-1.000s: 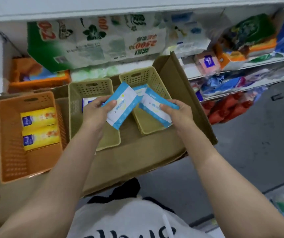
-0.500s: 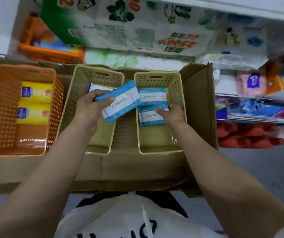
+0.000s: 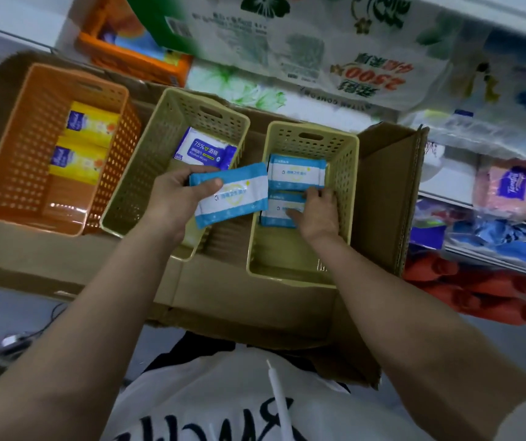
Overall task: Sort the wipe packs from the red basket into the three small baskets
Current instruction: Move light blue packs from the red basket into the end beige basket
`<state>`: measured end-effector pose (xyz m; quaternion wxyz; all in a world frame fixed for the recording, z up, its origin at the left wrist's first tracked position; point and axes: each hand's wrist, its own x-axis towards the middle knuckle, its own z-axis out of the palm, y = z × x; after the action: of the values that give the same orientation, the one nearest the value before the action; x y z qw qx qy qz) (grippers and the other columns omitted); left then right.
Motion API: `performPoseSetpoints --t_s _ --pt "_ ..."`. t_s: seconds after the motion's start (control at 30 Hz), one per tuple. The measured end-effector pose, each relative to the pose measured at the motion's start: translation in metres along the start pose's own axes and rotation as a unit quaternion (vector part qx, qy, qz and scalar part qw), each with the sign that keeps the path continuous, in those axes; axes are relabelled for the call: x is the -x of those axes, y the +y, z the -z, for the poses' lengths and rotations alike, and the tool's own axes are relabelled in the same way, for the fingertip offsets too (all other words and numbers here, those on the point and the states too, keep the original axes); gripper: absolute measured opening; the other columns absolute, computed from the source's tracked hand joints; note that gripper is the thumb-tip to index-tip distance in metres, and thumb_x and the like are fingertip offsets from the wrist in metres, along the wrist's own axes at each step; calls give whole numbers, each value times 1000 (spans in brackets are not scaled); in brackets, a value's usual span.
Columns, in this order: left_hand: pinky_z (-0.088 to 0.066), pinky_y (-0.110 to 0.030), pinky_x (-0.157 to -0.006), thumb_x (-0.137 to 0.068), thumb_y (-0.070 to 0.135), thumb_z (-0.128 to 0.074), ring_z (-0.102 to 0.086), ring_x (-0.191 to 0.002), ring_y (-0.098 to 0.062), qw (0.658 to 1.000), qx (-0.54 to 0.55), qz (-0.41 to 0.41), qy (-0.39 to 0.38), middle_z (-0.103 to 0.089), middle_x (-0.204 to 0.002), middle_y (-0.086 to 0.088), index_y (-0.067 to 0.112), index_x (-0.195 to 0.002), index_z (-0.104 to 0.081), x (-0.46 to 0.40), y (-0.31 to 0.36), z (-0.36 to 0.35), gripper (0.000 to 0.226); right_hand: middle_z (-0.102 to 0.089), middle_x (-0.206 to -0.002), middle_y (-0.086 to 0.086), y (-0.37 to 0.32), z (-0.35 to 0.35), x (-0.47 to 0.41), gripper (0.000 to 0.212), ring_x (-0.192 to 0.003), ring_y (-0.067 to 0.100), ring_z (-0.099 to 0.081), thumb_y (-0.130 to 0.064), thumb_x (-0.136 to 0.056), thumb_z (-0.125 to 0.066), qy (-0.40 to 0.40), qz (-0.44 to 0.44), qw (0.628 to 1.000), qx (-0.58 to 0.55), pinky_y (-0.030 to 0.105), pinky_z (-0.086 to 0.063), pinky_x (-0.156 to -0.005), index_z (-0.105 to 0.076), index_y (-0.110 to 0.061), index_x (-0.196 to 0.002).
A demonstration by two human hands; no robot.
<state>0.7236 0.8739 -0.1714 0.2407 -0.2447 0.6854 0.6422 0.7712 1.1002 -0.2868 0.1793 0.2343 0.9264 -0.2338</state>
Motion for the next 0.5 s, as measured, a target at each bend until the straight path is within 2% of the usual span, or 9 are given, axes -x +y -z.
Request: performPoseSetpoints --t_s 0.07,0.13,0.2,0.27,0.3,0.33,0.43,0.5 --pt "-60 -29 -67 -83 8 -74 -74 -87 -22 999 -23 17 -25 -73 -104 -13 4 -113 -68 1 0 -7 30 -50 -134 7 -10 19 3 41 -127 25 -45 -35 -93 -64 45 5 993 -110 36 -41 -105 -57 -14 -127" --pt "-60 -31 -72 -83 9 -74 -73 -89 -22 995 -64 33 -68 -73 -106 -13 7 -112 -69 1 1 -18 30 -62 -118 -6 -22 47 9 26 -116 16 -56 -42 -95 -60 53 -9 961 -272 28 -48 -90 -64 -24 -114" --pt "-60 -28 -70 -83 9 -75 -72 -84 -18 987 -108 29 -113 -73 -106 -13 9 -111 -69 2 1 -33 29 -68 -104 -15 -28 77 16 22 -104 8 -64 -51 -90 -62 -63 21 930 -362 24 -51 -83 -67 -33 -101" --pt "-59 -27 -70 -81 8 -77 -70 -84 -18 983 -124 6 -132 -72 -105 -13 10 -107 -67 2 -1 -50 28 -70 -102 -13 -27 95 23 24 -98 7 -67 -50 -82 -73 -200 79 927 -307 23 -54 -82 -71 -32 -99" --pt "-59 -26 -71 -81 8 -77 -69 -86 -18 985 -123 -11 -122 -71 -106 -12 11 -106 -66 1 -3 -58 28 -70 -103 -11 -22 98 24 24 -97 8 -67 -44 -80 -78 -221 89 933 -269 23 -55 -82 -72 -29 -98" --pt "-58 -24 -72 -82 9 -77 -68 -87 -17 986 -127 -33 -99 -70 -107 -10 11 -109 -64 0 -5 -65 30 -70 -105 -9 -15 99 24 23 -97 10 -66 -38 -80 -80 -207 80 943 -249 24 -55 -83 -72 -26 -98" --pt "-49 -22 -83 -88 21 -72 -60 -102 -13 975 -200 -93 -23 -63 -115 -1 11 -126 -56 -4 -15 -74 43 -67 -113 -1 7 101 19 31 -101 14 -64 -32 -81 -80 -54 10 976 -213 32 -55 -87 -71 -19 -108" --pt "-47 -30 -96 -93 28 -67 -56 -116 -15 970 -226 -78 -43 -59 -128 0 13 -137 -49 -5 -25 -75 50 -65 -118 2 17 96 15 41 -102 17 -63 -34 -82 -79 -41 -3 989 -145 33 -54 -88 -69 -16 -118"
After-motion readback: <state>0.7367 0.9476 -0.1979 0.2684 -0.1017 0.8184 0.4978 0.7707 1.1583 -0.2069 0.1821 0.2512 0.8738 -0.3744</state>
